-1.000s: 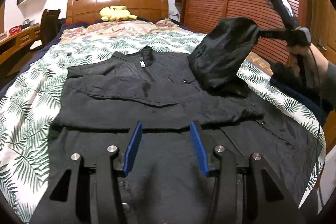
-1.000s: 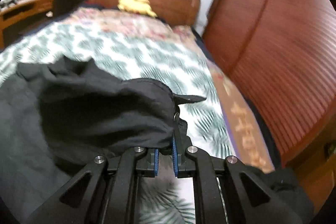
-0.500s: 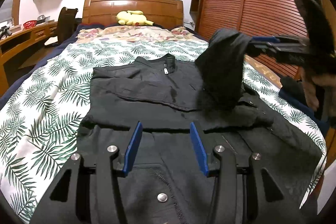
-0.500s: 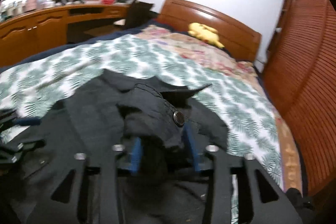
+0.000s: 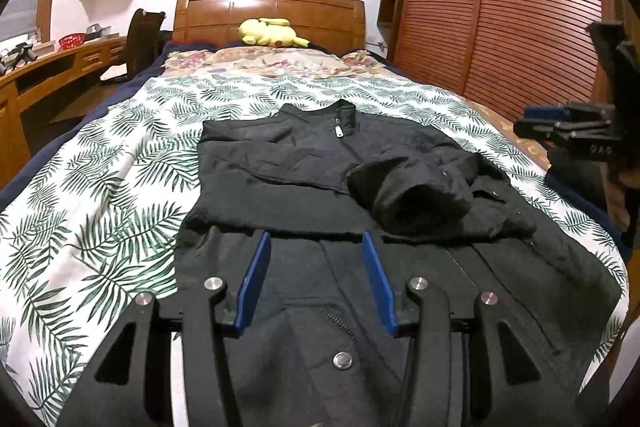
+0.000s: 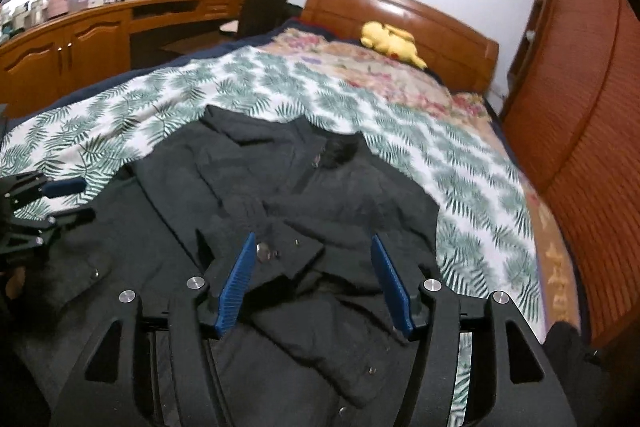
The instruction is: Fold large clothes
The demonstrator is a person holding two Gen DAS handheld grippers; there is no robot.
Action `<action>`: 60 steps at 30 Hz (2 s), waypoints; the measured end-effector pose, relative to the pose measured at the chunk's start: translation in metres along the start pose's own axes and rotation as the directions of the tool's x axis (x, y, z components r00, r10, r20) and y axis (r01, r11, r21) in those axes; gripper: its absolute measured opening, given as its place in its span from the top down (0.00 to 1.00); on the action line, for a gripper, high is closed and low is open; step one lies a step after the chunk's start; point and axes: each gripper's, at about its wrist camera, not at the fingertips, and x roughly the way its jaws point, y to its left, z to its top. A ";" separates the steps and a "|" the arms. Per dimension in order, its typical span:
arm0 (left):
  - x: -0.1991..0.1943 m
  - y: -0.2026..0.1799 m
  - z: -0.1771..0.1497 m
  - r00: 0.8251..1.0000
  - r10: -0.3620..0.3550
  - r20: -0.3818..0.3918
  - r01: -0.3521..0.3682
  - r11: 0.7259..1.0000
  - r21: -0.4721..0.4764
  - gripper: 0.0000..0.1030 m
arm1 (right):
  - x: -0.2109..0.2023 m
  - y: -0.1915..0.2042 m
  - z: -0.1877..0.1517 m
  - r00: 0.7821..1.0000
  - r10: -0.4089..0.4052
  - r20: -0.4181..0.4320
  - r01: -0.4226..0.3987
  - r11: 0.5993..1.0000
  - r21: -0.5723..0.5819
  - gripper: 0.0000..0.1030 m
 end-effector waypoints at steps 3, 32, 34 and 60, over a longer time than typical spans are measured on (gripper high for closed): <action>-0.004 0.004 -0.002 1.000 0.010 0.004 -0.010 1.000 -0.002 0.55 | 0.014 -0.005 -0.007 0.999 0.009 -0.037 -0.007 0.999 0.048 0.41; -0.020 0.030 -0.007 0.999 0.043 0.029 -0.042 0.999 -0.026 0.55 | 0.154 -0.010 -0.022 0.949 0.138 -0.284 -0.032 0.937 0.348 0.93; -0.020 0.030 -0.008 0.999 0.043 0.028 -0.043 0.999 -0.024 0.55 | 0.150 -0.002 -0.022 0.946 0.149 -0.288 -0.055 0.949 0.310 0.97; -0.028 0.040 -0.014 0.997 0.069 0.031 -0.068 0.997 -0.032 0.55 | 0.024 0.116 -0.044 0.911 0.381 -0.157 -0.363 0.922 0.132 1.00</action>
